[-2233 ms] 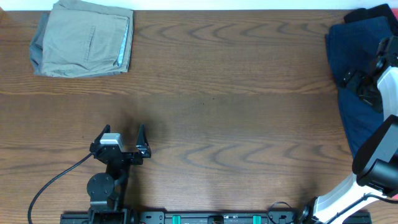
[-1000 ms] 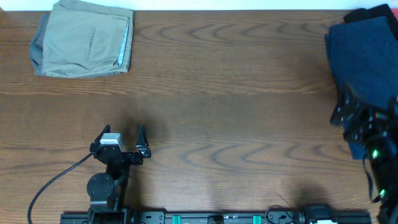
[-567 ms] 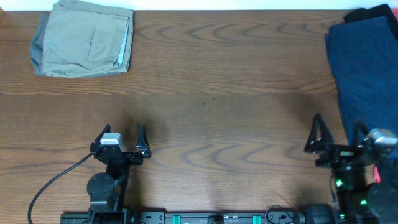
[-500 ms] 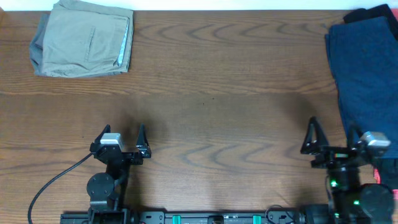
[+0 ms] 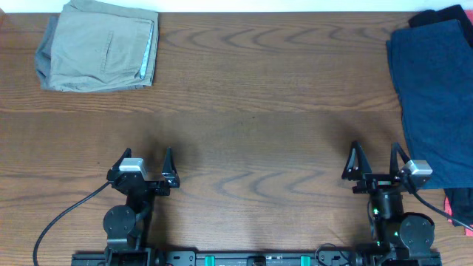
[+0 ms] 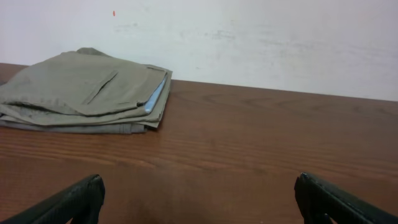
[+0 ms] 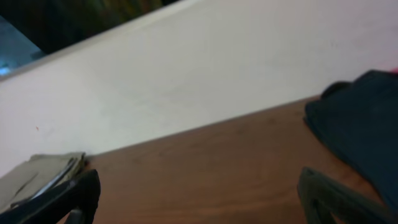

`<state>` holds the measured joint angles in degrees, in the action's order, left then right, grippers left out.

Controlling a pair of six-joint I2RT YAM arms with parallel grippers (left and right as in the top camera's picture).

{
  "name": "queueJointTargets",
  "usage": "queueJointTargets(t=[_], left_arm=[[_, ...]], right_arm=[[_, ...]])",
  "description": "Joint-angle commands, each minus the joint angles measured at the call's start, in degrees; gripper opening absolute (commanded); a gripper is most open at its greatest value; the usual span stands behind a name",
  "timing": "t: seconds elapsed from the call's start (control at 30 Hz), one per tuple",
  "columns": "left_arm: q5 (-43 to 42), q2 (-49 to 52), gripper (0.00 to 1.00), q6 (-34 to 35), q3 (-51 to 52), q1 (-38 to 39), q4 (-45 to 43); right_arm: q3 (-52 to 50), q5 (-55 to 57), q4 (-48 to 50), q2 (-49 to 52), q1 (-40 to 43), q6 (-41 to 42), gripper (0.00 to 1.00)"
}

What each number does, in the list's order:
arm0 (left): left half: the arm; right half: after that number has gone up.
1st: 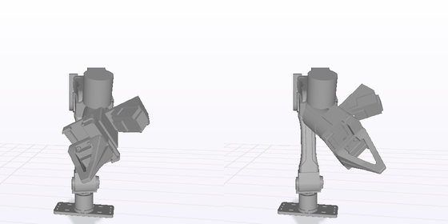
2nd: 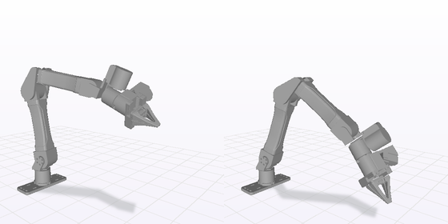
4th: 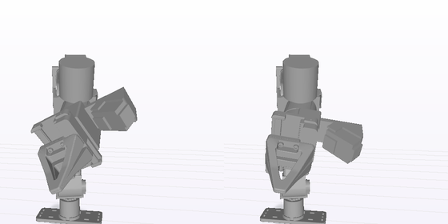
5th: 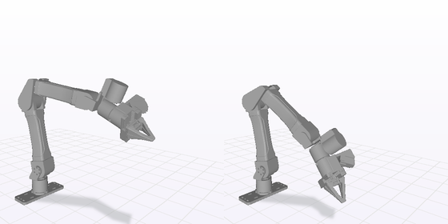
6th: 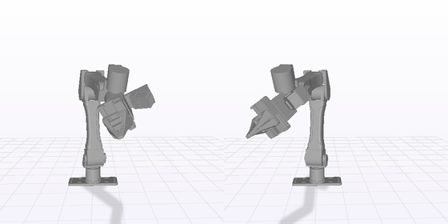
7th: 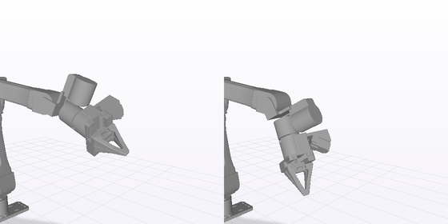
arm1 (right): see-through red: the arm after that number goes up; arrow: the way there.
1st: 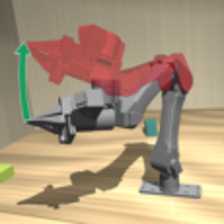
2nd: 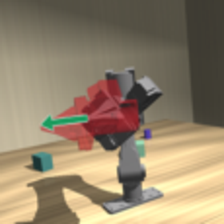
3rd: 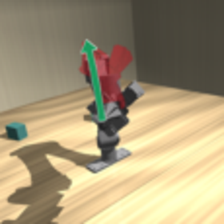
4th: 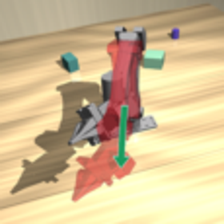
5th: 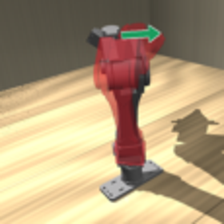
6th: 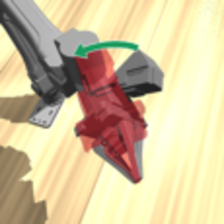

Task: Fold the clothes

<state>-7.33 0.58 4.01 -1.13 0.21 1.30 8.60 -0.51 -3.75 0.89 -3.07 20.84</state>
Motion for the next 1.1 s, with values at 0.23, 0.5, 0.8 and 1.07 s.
queueJointTargets(t=[0.23, 0.5, 0.8, 1.07], left_arm=[[-1.0, -0.3, 0.98, -0.8, 0.9, -0.2, 2.1], [-1.0, -0.3, 0.98, -0.8, 0.9, -0.2, 2.1], [-1.0, -0.3, 0.98, -0.8, 0.9, -0.2, 2.1], [-1.0, -0.3, 0.98, -0.8, 0.9, -0.2, 2.1]], right_arm=[[-7.5, -0.1, 8.3, -0.6, 1.8, 0.8, 0.99], [-8.3, 1.8, 7.1, -0.6, 3.8, -3.3, 0.99], [-8.3, 1.1, -0.6, -0.6, 5.3, -14.3, 0.99], [-8.3, 1.2, -0.6, -0.6, 5.5, -14.3, 0.99]])
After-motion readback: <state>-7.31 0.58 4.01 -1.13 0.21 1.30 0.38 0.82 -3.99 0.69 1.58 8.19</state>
